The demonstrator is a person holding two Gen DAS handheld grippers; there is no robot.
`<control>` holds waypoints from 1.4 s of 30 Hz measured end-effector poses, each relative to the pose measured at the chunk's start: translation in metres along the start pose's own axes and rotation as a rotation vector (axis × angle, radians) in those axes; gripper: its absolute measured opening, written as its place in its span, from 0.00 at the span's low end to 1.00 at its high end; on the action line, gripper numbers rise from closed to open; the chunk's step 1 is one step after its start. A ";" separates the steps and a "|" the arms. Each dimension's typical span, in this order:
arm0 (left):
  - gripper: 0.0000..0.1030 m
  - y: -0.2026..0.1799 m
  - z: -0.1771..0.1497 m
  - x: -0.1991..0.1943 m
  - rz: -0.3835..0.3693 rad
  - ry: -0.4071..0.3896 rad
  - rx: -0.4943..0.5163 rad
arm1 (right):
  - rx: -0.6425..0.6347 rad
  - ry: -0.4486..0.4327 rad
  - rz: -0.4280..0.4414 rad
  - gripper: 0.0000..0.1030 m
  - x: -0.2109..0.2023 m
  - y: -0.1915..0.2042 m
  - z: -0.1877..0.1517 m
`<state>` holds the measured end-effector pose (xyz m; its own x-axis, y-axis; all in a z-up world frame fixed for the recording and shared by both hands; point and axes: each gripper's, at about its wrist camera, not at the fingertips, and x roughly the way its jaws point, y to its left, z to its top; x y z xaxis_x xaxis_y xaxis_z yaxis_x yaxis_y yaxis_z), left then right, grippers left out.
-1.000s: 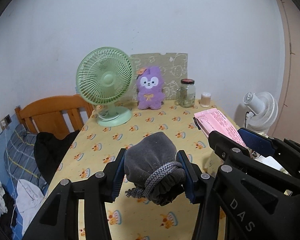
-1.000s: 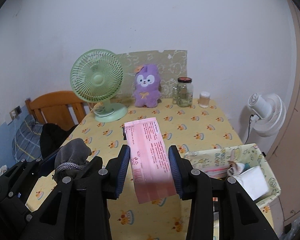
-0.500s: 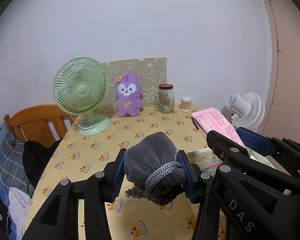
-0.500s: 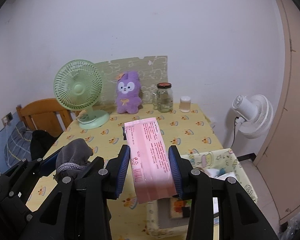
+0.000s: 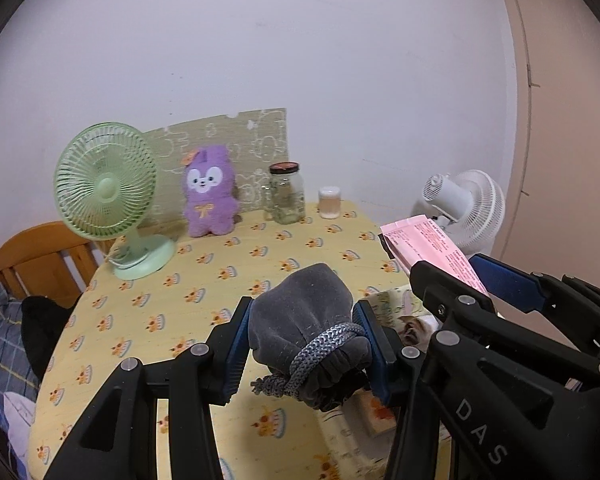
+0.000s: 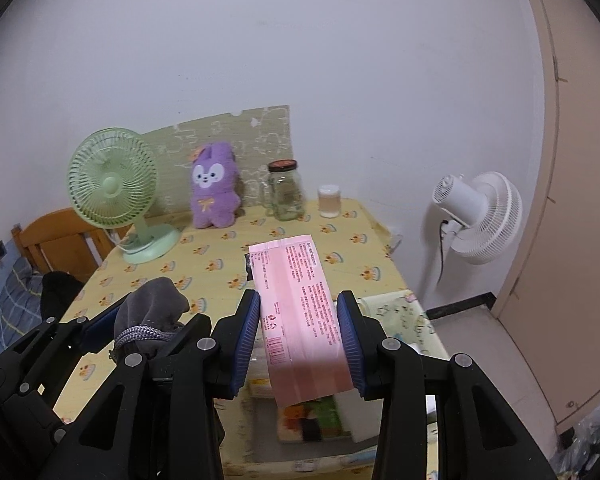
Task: Organize soft objects
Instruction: 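Lift and carry the grey pouch and pink packet with both tools over the basket, then open both tools to drop the grey pouch and pink packet into the basket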
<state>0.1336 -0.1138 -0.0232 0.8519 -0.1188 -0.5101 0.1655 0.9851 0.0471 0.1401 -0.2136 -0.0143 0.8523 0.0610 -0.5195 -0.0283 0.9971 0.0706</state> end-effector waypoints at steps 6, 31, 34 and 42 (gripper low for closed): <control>0.50 -0.021 -0.001 0.010 -0.041 0.015 0.026 | 0.026 0.013 -0.023 0.42 0.006 -0.021 -0.005; 0.60 -0.062 -0.030 0.058 -0.149 0.166 0.081 | 0.091 0.137 -0.114 0.42 0.041 -0.066 -0.043; 0.64 -0.060 -0.033 0.062 -0.147 0.181 0.074 | 0.089 0.149 -0.111 0.42 0.044 -0.065 -0.046; 0.75 -0.053 -0.036 0.071 -0.152 0.181 0.086 | 0.096 0.178 -0.100 0.42 0.055 -0.058 -0.050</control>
<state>0.1670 -0.1702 -0.0931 0.7127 -0.2329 -0.6617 0.3333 0.9424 0.0273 0.1626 -0.2658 -0.0898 0.7427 -0.0223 -0.6692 0.1088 0.9902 0.0877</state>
